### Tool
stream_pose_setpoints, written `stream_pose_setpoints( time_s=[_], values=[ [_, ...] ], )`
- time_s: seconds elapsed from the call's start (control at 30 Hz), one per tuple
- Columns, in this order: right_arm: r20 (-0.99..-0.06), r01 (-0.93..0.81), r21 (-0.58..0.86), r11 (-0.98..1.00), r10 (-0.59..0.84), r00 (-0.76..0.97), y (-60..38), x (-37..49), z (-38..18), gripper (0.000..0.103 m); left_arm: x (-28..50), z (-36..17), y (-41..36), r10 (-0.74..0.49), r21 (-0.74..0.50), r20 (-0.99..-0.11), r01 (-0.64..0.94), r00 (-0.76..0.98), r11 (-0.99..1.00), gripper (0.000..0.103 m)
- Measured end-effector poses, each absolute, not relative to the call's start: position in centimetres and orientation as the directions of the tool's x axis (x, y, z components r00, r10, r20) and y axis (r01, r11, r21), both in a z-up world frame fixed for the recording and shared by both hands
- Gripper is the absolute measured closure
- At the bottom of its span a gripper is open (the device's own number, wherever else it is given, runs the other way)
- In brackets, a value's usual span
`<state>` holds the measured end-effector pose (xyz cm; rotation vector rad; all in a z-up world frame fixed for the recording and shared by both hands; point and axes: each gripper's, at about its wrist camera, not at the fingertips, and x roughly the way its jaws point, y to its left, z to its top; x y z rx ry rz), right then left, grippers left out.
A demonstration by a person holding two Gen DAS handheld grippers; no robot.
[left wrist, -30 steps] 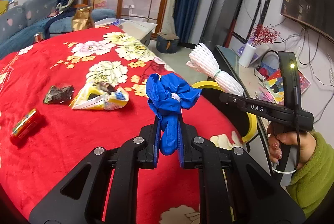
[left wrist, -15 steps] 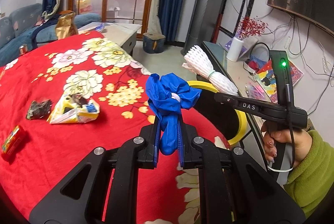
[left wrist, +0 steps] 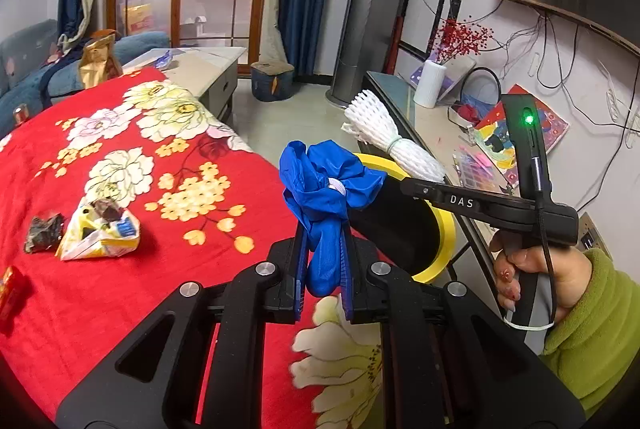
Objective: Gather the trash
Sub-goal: 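Carry the blue bag and white foam net over the yellow-rimmed bin, then open the right tool over the bin while the left tool drops the blue bag in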
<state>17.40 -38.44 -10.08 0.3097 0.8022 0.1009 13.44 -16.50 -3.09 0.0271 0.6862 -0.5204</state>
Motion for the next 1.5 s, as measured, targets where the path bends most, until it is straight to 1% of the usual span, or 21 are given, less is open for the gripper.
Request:
stream_pose_setpoints(
  time_s=[0.87, 1.1, 1.17, 1.27, 1.3, 1.33, 1.37, 1.4, 1.43, 1.5],
  values=[
    [-0.73, 0.158, 0.338, 0.928, 0.153, 0.666, -43.6, 17.0, -12.9, 0.082, 15.9, -4.9, -22.0, -0.487, -0.138, -0.646, 0.538, 0.588, 0.832, 0.094],
    [-0.733, 0.177, 0.351, 0.92, 0.152, 0.663, -44.3, 17.0, -13.2, 0.08, 16.8, -5.3, -23.3, -0.492, -0.131, -0.652, 0.554, 0.576, 0.822, 0.094],
    [-0.735, 0.181, 0.353, 0.918, 0.152, 0.661, -44.5, 17.0, -13.2, 0.076, 17.2, -5.2, -23.5, -0.495, -0.131, -0.648, 0.556, 0.579, 0.821, 0.094],
    [-0.735, 0.188, 0.351, 0.917, 0.146, 0.662, -44.7, 17.0, -13.2, 0.066, 17.8, -5.1, -23.5, -0.5, -0.147, -0.64, 0.546, 0.584, 0.825, 0.094],
    [-0.734, 0.188, 0.352, 0.917, 0.145, 0.663, -44.8, 17.0, -13.3, 0.066, 18.2, -5.0, -23.5, -0.5, -0.15, -0.637, 0.543, 0.586, 0.826, 0.093],
    [-0.735, 0.186, 0.351, 0.918, 0.147, 0.662, -44.8, 16.9, -13.3, 0.065, 18.3, -5.0, -23.6, -0.503, -0.153, -0.637, 0.543, 0.584, 0.825, 0.089],
    [-0.735, 0.187, 0.35, 0.918, 0.145, 0.662, -44.8, 16.9, -13.3, 0.061, 18.5, -5.0, -23.7, -0.507, -0.157, -0.636, 0.547, 0.581, 0.823, 0.085],
    [-0.735, 0.194, 0.346, 0.918, 0.137, 0.664, -44.9, 16.9, -13.3, 0.056, 18.7, -5.1, -23.9, -0.51, -0.159, -0.64, 0.55, 0.575, 0.82, 0.071],
    [-0.734, 0.198, 0.347, 0.917, 0.134, 0.666, -44.9, 16.8, -13.2, 0.055, 18.8, -5.1, -23.9, -0.505, -0.156, -0.642, 0.547, 0.577, 0.822, 0.05],
    [-0.733, 0.204, 0.351, 0.914, 0.133, 0.667, -45.0, 16.7, -13.1, 0.051, 18.9, -5.2, -23.7, -0.503, -0.166, -0.638, 0.534, 0.583, 0.829, 0.035]
  ],
)
